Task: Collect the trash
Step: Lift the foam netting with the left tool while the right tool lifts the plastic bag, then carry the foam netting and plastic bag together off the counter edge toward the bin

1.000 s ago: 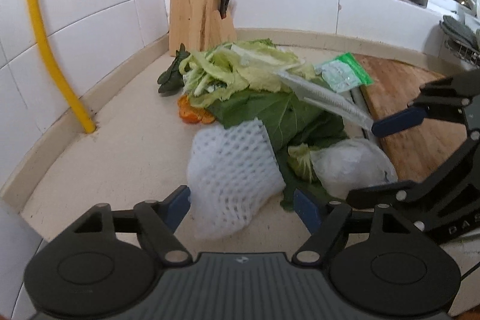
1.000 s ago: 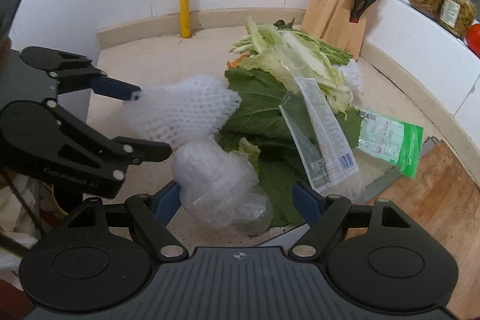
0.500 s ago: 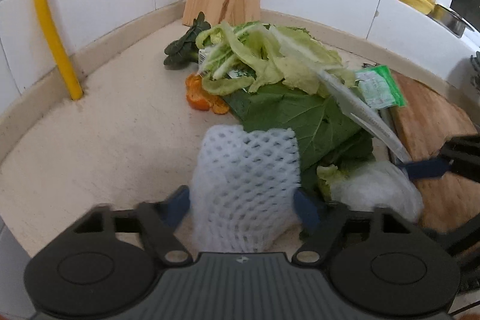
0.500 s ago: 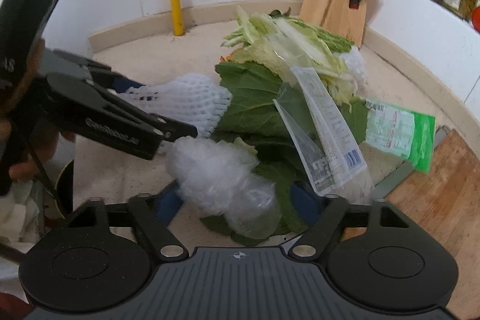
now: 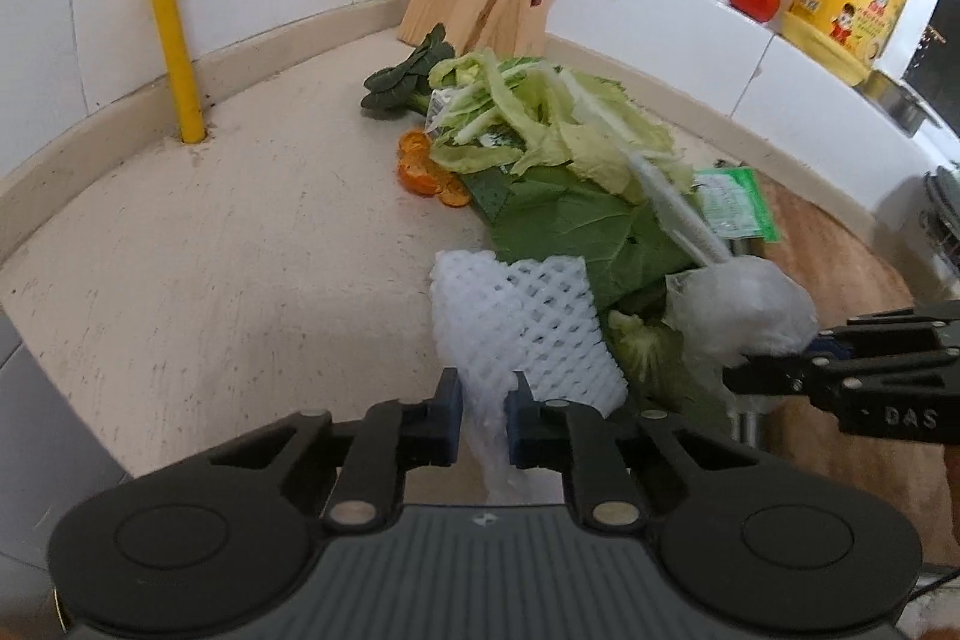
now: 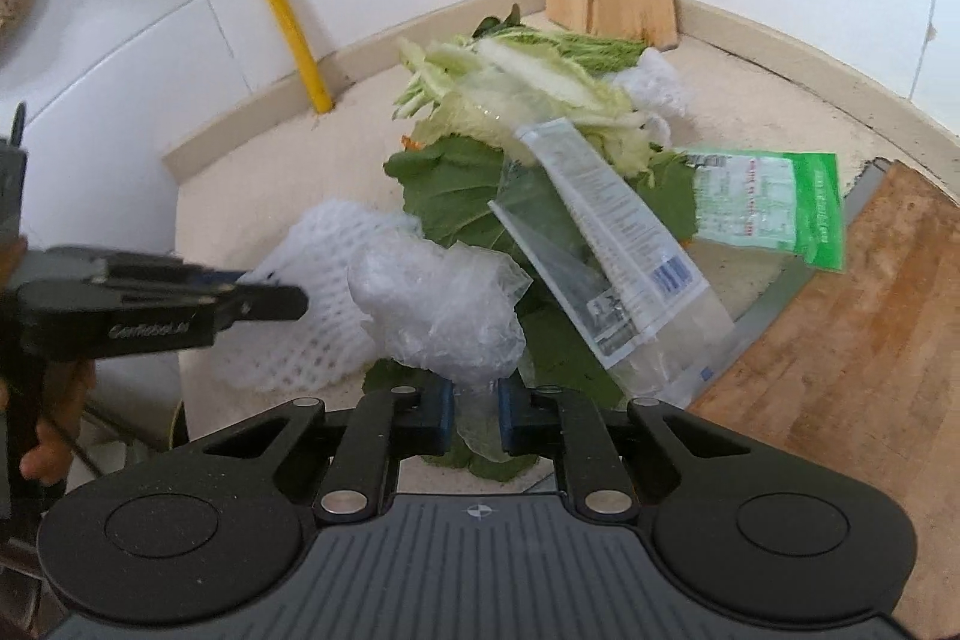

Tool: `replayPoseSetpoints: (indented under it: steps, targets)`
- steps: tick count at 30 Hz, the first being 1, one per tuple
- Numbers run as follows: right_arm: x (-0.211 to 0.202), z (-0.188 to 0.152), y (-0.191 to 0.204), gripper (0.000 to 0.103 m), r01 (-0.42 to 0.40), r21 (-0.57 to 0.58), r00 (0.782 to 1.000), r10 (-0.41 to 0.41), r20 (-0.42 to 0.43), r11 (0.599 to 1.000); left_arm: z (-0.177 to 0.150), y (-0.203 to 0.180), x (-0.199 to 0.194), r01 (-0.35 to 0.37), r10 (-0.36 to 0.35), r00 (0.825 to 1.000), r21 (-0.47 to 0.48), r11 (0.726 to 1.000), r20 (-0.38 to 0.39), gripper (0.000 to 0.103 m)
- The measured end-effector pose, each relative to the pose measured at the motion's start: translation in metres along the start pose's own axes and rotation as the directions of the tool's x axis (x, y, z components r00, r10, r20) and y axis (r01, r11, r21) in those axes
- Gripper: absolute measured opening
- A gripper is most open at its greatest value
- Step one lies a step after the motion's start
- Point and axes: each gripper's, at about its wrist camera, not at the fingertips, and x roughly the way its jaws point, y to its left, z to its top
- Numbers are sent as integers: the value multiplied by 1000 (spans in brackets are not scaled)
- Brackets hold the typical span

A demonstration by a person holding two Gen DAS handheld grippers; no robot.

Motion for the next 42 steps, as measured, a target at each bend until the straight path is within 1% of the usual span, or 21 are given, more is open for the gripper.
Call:
replayPoseSetpoints:
  steps: [4,9,14,22,27,42]
  targets:
    - [-7,-1,2,19,3,14,1000,-4,15,1000,-3,1,-19,10,-10,999,-8,1000,32,10]
    - [-11,-2,17,19,-12,-9,999,12,32,1000,-8,7,-39,-19,21,998,-35,999,63,10]
    - [-9,-4,35,19,-25,-38,999,26,25,999,-18,10,-49,-65,67,996,-36,997,55,10]
    - [-8,-7,63,19,-48,-80,998,50,29,996,-32,16,-68,-92,95,993,-45,995,71,10]
    - [-3,-7,82,19,-68,-116,997,72,30,991,-40,26,-82,-112,117,990,-63,992,84,10]
    - [14,-1,136,19,-141,-203,990,143,-4,969,-64,63,-115,-180,195,976,-138,974,101,10]
